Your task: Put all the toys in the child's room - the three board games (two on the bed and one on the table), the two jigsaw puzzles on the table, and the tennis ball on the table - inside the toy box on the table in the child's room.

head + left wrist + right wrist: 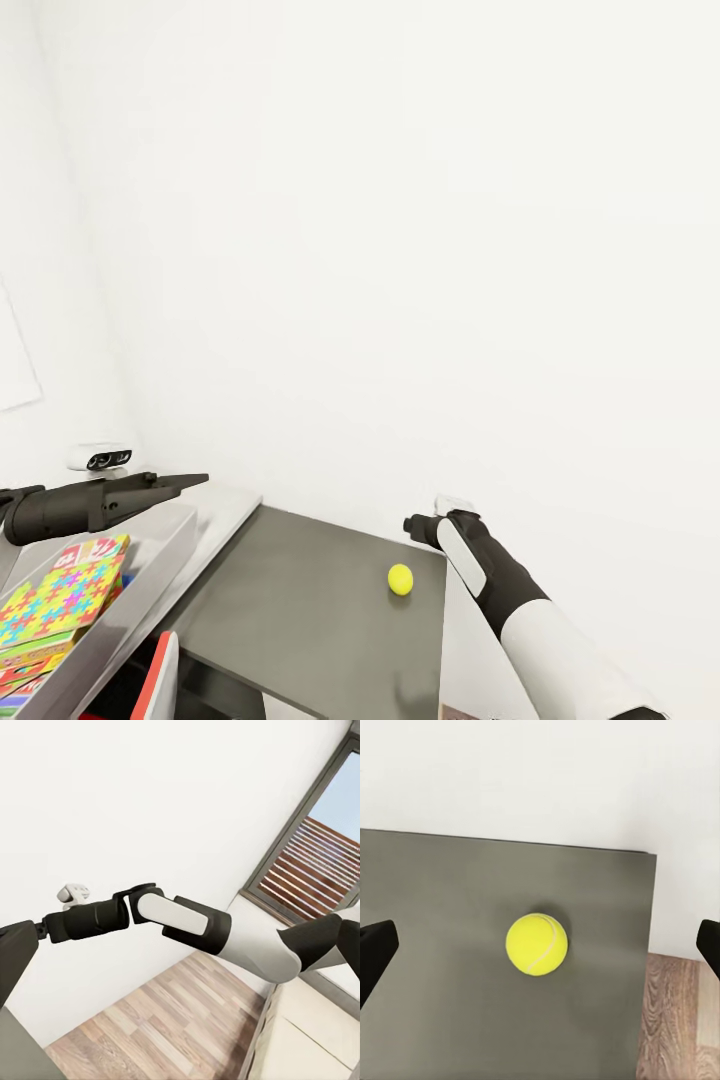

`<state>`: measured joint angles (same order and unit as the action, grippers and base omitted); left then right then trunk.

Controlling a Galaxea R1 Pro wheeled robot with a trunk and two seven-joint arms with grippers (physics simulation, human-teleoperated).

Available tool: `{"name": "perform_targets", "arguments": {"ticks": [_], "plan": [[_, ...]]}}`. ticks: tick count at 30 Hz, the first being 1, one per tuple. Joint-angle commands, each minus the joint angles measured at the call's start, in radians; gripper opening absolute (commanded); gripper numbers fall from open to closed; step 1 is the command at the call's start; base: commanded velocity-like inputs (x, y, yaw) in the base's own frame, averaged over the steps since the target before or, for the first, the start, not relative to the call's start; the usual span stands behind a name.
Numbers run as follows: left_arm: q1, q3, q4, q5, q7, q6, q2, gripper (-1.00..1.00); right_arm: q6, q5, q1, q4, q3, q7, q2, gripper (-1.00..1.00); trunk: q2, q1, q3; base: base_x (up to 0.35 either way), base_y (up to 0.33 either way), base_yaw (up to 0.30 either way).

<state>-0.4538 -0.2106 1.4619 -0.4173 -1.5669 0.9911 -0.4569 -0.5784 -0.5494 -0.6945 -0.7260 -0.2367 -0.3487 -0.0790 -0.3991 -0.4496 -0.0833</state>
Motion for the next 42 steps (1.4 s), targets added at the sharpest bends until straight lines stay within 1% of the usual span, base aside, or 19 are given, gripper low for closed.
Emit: {"name": "perform_targets", "arguments": {"ticks": [1,42], "plan": [[0.0,0.0,0.0,0.0,-0.004,0.011,0.0,1.0,-0.001,-0.011,0.0,-0.001,-0.004,-0.01,0.001,1.0,-0.001,0.0,0.002,0.0,0.0,0.0],[0.0,0.001,0.0,0.002,-0.004,0.011,0.0,1.0,0.011,-0.009,0.001,0.0,-0.004,-0.003,0.001,1.0,-0.001,0.0,0.067,0.0,0.0,0.0]]}}
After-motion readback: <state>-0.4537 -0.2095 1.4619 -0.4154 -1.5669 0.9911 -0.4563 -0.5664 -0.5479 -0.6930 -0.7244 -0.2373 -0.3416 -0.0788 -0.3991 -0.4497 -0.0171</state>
